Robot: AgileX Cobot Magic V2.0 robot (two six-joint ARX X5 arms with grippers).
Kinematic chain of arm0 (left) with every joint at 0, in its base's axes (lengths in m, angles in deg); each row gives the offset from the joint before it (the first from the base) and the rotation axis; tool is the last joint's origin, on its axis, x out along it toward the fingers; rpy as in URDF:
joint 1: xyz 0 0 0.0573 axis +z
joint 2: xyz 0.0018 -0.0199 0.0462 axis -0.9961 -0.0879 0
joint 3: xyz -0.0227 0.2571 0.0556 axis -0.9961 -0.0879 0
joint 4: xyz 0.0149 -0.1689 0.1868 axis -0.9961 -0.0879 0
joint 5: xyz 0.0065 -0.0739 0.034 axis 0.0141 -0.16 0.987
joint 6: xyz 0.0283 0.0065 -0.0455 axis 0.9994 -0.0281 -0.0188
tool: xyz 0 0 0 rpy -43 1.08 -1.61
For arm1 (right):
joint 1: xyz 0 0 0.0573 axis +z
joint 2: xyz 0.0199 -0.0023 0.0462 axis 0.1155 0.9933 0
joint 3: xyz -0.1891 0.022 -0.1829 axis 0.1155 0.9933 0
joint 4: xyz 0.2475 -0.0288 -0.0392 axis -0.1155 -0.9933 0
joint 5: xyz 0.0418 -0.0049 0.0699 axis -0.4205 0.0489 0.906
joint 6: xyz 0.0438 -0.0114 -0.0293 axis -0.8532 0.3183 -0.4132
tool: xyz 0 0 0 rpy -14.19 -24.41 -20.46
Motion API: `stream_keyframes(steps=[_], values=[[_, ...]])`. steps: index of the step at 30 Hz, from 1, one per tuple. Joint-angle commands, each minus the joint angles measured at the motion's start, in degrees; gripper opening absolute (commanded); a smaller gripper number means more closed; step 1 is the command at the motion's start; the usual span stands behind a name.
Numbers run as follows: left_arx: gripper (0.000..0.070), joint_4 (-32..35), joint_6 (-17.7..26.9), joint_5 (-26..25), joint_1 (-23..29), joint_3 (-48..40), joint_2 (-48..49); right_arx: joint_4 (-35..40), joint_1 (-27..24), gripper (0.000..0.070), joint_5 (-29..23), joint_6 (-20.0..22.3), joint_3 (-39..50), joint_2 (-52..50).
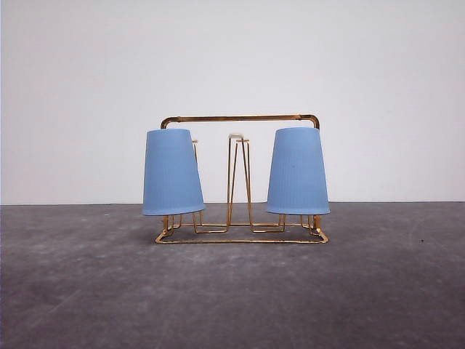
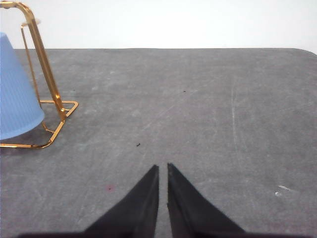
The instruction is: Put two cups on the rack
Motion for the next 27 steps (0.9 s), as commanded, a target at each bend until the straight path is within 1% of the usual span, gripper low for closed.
stream_keyframes(steps=[1, 27], values=[[0.0000, -0.3, 0.2, 0.0, 0.0, -0.8, 0.1, 0.6, 0.1, 0.0029, 0.0, -0.2, 0.2, 0.1], [0.0000, -0.3, 0.2, 0.0, 0.0, -0.8, 0.1, 0.6, 0.1, 0.0029, 0.0, -0.2, 0.2, 0.1]])
